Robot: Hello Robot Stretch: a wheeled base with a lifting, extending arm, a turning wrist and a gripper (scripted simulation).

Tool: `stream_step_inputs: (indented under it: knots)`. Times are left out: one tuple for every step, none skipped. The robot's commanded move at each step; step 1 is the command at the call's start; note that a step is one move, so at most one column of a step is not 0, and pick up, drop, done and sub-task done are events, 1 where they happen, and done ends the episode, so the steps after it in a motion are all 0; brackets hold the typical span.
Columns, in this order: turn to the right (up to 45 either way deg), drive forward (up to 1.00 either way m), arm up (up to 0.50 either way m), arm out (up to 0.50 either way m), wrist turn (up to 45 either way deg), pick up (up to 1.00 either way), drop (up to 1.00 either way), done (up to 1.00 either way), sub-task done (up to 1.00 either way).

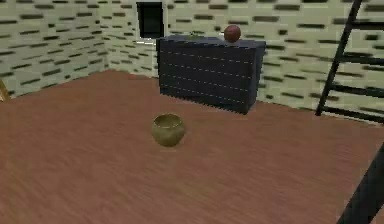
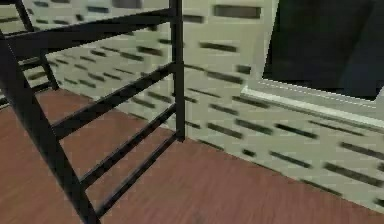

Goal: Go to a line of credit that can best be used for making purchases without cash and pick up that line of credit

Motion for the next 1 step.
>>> stream_step_inputs:
  knots:
    - [-45.0,0.00,0.00,0.00,0.0,0.00,0.00,0.00,0.00]
